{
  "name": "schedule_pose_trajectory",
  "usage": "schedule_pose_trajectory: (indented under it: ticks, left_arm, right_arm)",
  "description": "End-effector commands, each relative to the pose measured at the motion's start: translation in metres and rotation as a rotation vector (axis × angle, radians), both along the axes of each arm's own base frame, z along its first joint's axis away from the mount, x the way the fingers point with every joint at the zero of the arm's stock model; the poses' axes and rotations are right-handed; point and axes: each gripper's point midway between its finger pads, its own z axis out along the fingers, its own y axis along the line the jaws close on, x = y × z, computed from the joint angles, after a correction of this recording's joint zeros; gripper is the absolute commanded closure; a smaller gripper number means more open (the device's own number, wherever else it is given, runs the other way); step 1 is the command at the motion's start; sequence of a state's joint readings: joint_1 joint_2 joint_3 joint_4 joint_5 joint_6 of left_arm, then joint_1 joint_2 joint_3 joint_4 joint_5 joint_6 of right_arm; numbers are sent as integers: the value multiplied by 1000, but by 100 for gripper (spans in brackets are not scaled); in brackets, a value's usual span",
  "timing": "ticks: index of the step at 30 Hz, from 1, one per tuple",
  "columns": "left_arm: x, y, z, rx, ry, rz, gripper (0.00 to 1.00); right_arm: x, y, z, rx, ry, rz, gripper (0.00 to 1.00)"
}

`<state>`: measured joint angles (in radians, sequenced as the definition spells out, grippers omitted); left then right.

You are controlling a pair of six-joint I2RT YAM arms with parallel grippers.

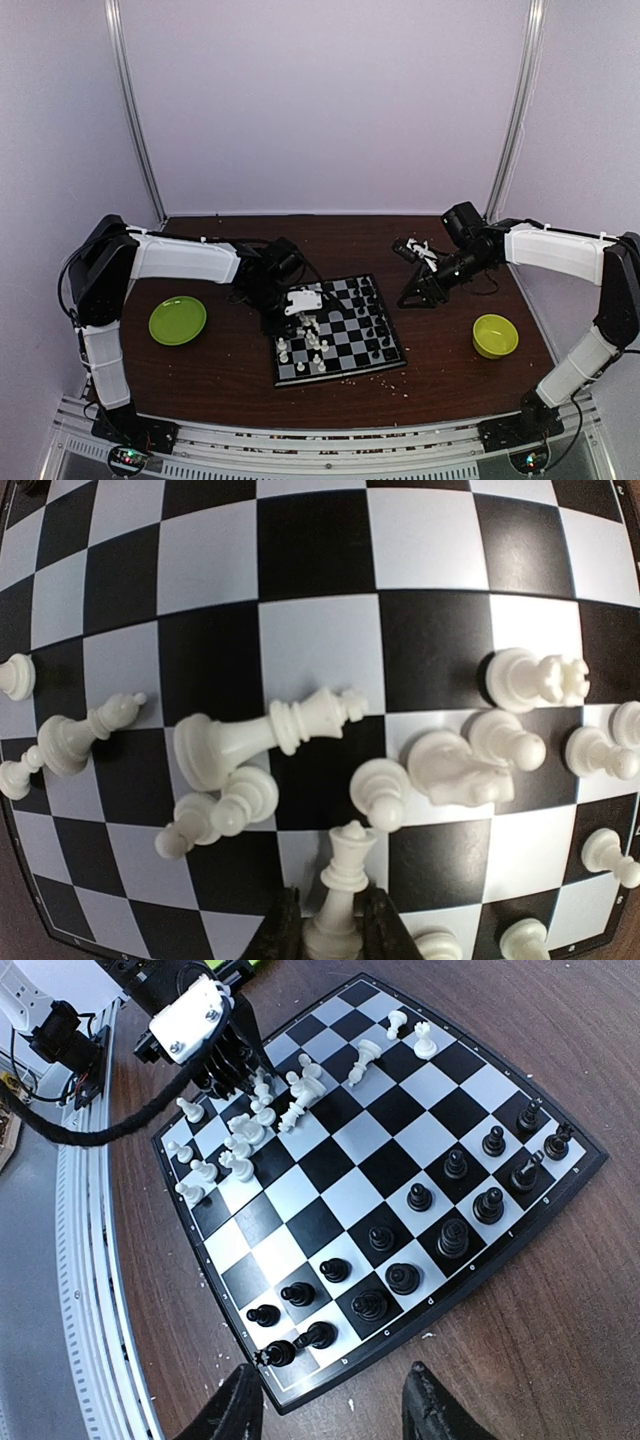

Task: Set up the chess pieces on the board
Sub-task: Pick up the king from the chessboard, then pass from the left arm to the right

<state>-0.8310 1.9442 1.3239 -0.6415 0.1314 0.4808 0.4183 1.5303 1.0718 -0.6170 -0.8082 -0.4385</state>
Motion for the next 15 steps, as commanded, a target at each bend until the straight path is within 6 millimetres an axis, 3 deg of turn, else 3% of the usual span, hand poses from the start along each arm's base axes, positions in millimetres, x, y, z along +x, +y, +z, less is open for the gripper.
schedule_pose_trajectory:
  ticks: [1,3,9,15]
  left_arm:
    - [0,10,9,23,-11,3,83]
    - [6,8,27,-4,-51,16,84]
    - [21,0,95,-167,-104,74,84]
    - [25,-41,172,-514,-116,121,85]
  right_arm:
    - [5,2,12,28,-5,-12,52]
    - [9,1,23,30,-27,-35,53]
    - [19,6,91,115,-100,-80,53]
    - [38,14,142,173,-110,-149,51]
